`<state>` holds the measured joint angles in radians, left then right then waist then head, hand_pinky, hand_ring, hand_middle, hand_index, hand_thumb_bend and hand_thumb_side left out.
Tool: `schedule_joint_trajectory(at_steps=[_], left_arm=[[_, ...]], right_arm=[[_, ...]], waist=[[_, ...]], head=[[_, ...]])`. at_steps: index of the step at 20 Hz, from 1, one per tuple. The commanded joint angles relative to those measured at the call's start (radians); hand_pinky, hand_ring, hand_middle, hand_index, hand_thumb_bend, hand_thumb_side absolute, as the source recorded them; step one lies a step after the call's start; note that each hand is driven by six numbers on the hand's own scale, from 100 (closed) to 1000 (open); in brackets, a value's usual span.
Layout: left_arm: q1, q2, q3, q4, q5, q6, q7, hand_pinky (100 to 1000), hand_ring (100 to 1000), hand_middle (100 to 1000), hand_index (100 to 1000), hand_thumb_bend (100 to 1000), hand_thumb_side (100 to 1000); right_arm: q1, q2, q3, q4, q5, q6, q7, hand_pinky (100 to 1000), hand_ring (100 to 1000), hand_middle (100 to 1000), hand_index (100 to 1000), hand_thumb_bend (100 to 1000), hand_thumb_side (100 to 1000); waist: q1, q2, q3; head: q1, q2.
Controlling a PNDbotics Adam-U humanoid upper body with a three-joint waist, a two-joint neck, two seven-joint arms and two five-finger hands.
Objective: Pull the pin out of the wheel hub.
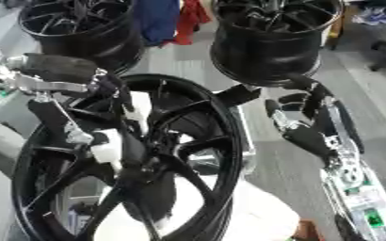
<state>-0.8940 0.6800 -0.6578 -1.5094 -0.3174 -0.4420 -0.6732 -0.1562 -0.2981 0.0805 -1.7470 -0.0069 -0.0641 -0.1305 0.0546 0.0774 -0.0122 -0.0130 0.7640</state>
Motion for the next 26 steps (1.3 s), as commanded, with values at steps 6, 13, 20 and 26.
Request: schedule_joint_trajectory(at_steps=[6, 13, 20, 26], left_arm=[[0.004, 0.057, -0.017, 0.003, -0.028, -0.313, -0.234, 607, 698, 746, 840, 275, 387], [0.01, 0.098, -0.027, -0.017, 0.003, -0.374, -0.234, 615, 715, 759, 849, 265, 342], [0.004, 0.125, -0.017, -0.058, 0.051, -0.367, -0.234, 630, 724, 765, 855, 284, 356], [0.01, 0.127, -0.053, -0.067, 0.045, -0.371, -0.234, 629, 726, 769, 858, 306, 363]], right_arm=[[-0.006, -0.023, -0.004, -0.006, 0.003, -0.004, 0.0, 659, 668, 721, 833, 386, 213], [-0.004, -0.024, -0.004, -0.004, 0.004, -0.004, 0.0, 659, 668, 720, 833, 388, 212], [-0.002, -0.025, -0.004, -0.001, 0.004, -0.004, 0.0, 659, 668, 720, 833, 390, 212], [-0.001, -0.026, -0.003, 0.0, 0.005, -0.004, 0.001, 659, 668, 720, 833, 391, 212]], waist=[[0.0, -0.015, 0.001], [0.004, -0.017, 0.003], [0.006, -0.024, 0.006], [0.01, -0.029, 0.006]], head=[[-0.001, 0.0], [-0.003, 0.002], [-0.005, 0.004], [-0.006, 0.006]])
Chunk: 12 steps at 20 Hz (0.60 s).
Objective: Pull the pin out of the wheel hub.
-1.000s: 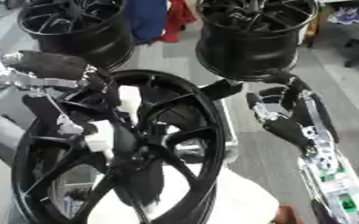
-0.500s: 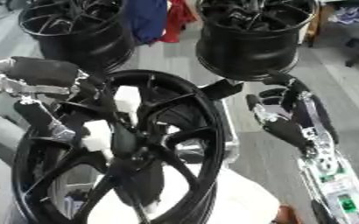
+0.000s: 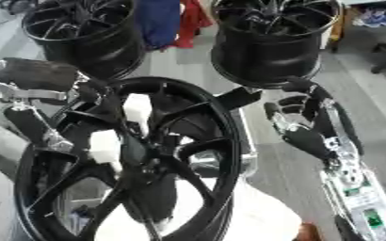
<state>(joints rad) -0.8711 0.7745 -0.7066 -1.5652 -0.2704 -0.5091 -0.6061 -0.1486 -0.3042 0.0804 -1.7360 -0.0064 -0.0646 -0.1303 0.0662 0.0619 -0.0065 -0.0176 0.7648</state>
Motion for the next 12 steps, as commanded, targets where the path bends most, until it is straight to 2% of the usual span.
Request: schedule_joint_trajectory(at_steps=[1, 12], left_arm=[[-0.01, 0.031, -0.012, -0.009, -0.011, -0.307, -0.301, 628, 726, 769, 859, 306, 363], [0.019, 0.005, -0.065, 0.044, -0.084, -0.349, -0.301, 592, 682, 741, 840, 288, 369]], right_arm=[[-0.008, -0.02, -0.002, -0.01, 0.004, -0.004, 0.001, 659, 668, 720, 833, 391, 212], [-0.008, -0.019, -0.001, -0.009, 0.005, -0.004, 0.003, 659, 667, 720, 832, 395, 211]], waist=[[-0.002, -0.014, 0.001], [-0.001, -0.017, -0.002]], head=[[-0.001, 0.005], [0.0, 0.005]])
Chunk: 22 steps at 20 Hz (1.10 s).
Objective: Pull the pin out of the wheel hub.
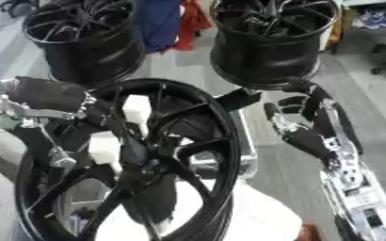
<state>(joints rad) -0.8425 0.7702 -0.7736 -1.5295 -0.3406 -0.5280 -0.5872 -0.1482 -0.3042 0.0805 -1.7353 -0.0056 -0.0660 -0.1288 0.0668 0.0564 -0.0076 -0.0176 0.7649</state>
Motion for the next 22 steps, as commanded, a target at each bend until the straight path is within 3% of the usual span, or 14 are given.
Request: schedule_joint_trajectory(at_steps=[1, 7, 11, 14, 18, 22], left_arm=[[-0.009, 0.004, 0.001, 0.014, -0.019, -0.33, -0.32, 589, 677, 735, 836, 280, 366], [-0.006, -0.033, -0.006, 0.049, -0.023, -0.32, -0.32, 527, 591, 679, 811, 192, 340], [-0.008, -0.044, -0.005, 0.052, -0.003, -0.307, -0.32, 431, 497, 604, 762, 100, 299], [-0.011, -0.047, -0.001, 0.04, 0.034, -0.287, -0.32, 368, 443, 538, 722, 100, 253], [-0.024, -0.041, 0.015, 0.008, 0.117, -0.232, -0.32, 287, 366, 481, 675, 100, 208], [-0.043, -0.021, 0.051, -0.035, 0.201, -0.16, -0.32, 264, 347, 461, 654, 100, 197]], right_arm=[[-0.009, -0.018, -0.001, -0.01, 0.004, -0.003, 0.002, 659, 667, 720, 832, 395, 211], [-0.01, -0.016, -0.001, -0.009, 0.004, -0.002, 0.002, 658, 667, 720, 832, 398, 211], [-0.01, -0.016, -0.001, -0.009, 0.004, -0.002, 0.002, 659, 667, 720, 832, 399, 211], [-0.01, -0.014, -0.001, -0.009, 0.004, -0.002, 0.002, 659, 667, 720, 832, 398, 211], [-0.009, -0.015, -0.002, -0.008, 0.005, -0.002, 0.001, 659, 667, 720, 832, 401, 211], [-0.008, -0.014, -0.003, -0.008, 0.005, -0.001, 0.0, 659, 667, 720, 832, 402, 211]], waist=[[-0.002, -0.011, -0.002], [-0.006, -0.011, -0.007], [-0.006, -0.011, -0.008], [-0.006, -0.011, -0.007], [-0.007, -0.012, -0.006], [-0.007, -0.014, -0.003]], head=[[0.001, 0.005], [0.002, 0.003], [0.002, 0.002], [0.002, 0.002], [0.002, 0.002], [0.001, 0.002]])
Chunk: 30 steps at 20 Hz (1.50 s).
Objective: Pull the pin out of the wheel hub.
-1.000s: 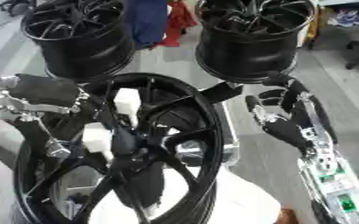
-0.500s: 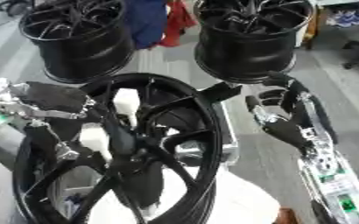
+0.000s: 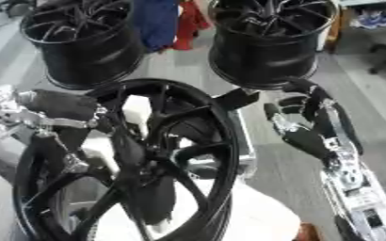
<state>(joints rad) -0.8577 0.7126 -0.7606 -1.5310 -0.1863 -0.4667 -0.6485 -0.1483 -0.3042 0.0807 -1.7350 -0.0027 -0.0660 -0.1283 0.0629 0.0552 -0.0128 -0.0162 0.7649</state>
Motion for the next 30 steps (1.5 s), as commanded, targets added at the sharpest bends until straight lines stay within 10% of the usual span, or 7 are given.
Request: schedule_joint_trajectory(at_steps=[1, 9, 16, 24, 28, 30], left_arm=[[-0.031, 0.046, 0.054, -0.044, 0.06, -0.207, -0.258, 264, 348, 461, 654, 100, 189], [0.016, 0.19, 0.303, -0.121, 0.142, -0.119, -0.258, 266, 347, 464, 661, 100, 130], [0.275, 0.355, 0.612, -0.125, 0.249, -0.041, -0.258, 253, 328, 456, 663, 100, 132], [0.488, 0.293, 0.777, 0.106, 0.163, 0.02, -0.254, 380, 412, 536, 743, 100, 132], [0.545, 0.225, 0.833, 0.26, -0.003, 0.038, -0.15, 594, 606, 725, 851, 200, 276], [0.566, 0.193, 0.853, 0.324, -0.079, 0.045, -0.079, 673, 710, 797, 894, 368, 500]], right_arm=[[-0.007, -0.014, -0.003, -0.008, 0.002, -0.001, -0.001, 659, 667, 720, 832, 403, 211], [-0.002, -0.015, -0.009, -0.007, 0.003, -0.001, -0.006, 659, 666, 719, 832, 406, 210], [-0.001, -0.012, -0.019, -0.009, 0.005, -0.001, -0.017, 659, 666, 719, 832, 408, 211], [0.006, -0.003, -0.024, -0.006, 0.004, -0.001, -0.021, 659, 666, 719, 832, 409, 210], [0.007, 0.0, -0.027, -0.006, 0.004, -0.001, -0.025, 659, 666, 720, 832, 408, 211], [0.008, 0.002, -0.028, -0.006, 0.003, -0.001, -0.026, 659, 666, 720, 831, 408, 210]], waist=[[-0.003, -0.014, 0.003], [-0.004, -0.015, 0.018], [-0.015, -0.009, 0.036], [-0.026, -0.009, 0.056], [-0.032, -0.007, 0.054], [-0.035, -0.006, 0.052]], head=[[-0.001, 0.001], [-0.009, -0.003], [-0.025, -0.009], [-0.033, -0.004], [-0.036, -0.004], [-0.039, -0.004]])
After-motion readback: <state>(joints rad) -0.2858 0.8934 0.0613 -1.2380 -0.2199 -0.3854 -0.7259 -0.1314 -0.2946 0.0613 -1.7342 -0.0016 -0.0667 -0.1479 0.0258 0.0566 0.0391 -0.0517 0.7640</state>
